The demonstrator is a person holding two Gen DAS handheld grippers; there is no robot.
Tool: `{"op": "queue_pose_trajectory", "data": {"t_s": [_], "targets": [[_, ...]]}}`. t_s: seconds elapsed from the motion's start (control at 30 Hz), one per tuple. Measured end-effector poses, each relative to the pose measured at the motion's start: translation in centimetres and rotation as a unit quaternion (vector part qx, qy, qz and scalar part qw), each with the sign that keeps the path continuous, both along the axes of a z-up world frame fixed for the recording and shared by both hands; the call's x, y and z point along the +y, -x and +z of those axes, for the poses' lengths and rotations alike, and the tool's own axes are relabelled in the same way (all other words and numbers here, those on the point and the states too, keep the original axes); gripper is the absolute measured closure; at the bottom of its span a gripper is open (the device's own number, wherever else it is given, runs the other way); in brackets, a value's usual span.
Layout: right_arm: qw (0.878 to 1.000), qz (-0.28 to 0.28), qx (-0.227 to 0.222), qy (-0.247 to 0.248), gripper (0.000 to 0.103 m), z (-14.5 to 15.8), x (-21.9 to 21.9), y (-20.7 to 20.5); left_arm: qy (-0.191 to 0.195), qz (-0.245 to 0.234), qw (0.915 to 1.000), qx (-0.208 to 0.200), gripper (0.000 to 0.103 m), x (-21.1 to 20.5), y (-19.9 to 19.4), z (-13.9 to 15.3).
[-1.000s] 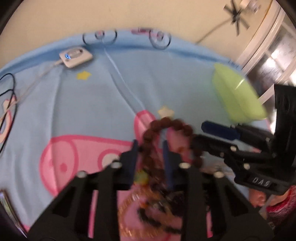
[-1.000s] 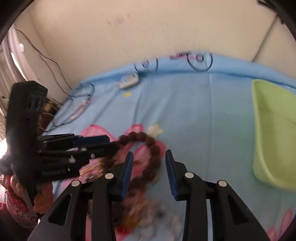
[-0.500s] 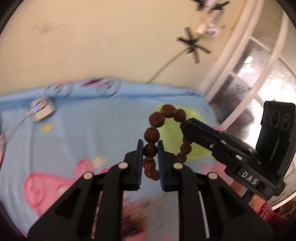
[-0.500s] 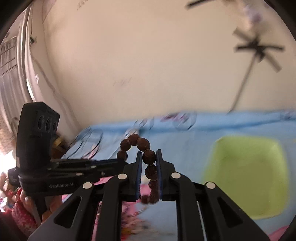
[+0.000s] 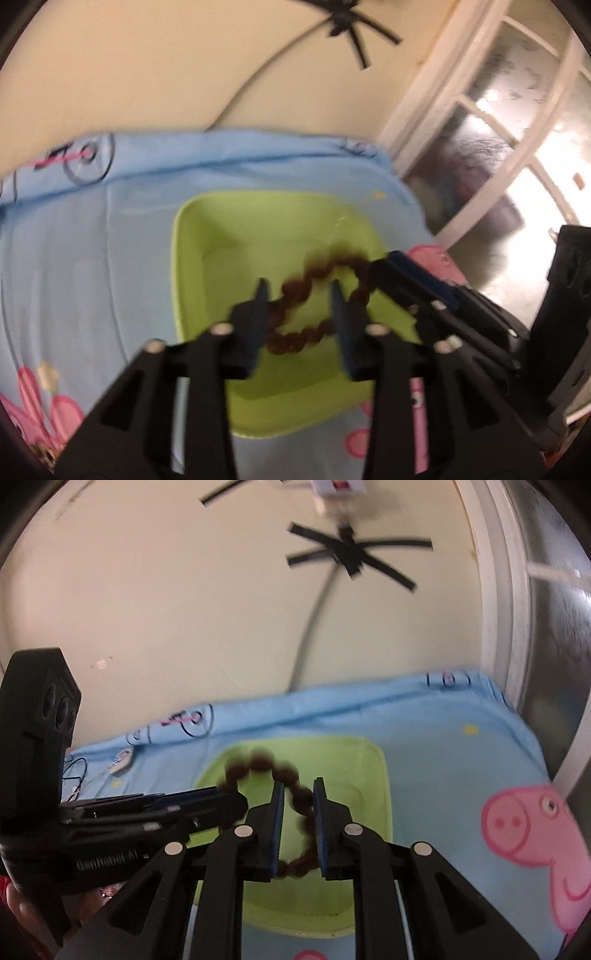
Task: Organize jewelry
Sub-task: 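Carry the bracelet into the green bowl and open the right tool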
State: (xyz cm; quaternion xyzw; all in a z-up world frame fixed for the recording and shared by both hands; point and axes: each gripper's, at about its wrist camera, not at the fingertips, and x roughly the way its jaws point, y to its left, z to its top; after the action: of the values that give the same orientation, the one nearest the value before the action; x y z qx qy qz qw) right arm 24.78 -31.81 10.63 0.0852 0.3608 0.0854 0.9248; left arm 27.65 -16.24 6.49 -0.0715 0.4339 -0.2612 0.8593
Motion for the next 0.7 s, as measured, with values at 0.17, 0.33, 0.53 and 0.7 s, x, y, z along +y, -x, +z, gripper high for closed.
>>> {"op": "queue_pose_trajectory", "data": {"t_s": [0.17,0.33,0.53,0.7], "targets": [[0.996,-0.072,-0.031,-0.048,0.094,0.3,-3.6,1.9,0.009,0.006,0.9999,-0.008,0.054,2.6,2.0,0.4],[0.982,-0.142,0.008,-0.125,0.08,-1.7,-8.1,2.8,0.01,0.017,0.9994,-0.028,0.051,7.1,5.7,2.1],[0.965,-0.103,0.088,-0.225,0.077,-4.8,-9.6,0.1,-0.008,0.042,0.9984,-0.036,0.04,12.9,10.6,1.4],[0.975,-0.001,0.123,-0.185,0.076,-5.1,-5.8,-3.2,-0.002,0.079,0.9963,-0.034,0.04,19.2,14.6,0.1]]}}
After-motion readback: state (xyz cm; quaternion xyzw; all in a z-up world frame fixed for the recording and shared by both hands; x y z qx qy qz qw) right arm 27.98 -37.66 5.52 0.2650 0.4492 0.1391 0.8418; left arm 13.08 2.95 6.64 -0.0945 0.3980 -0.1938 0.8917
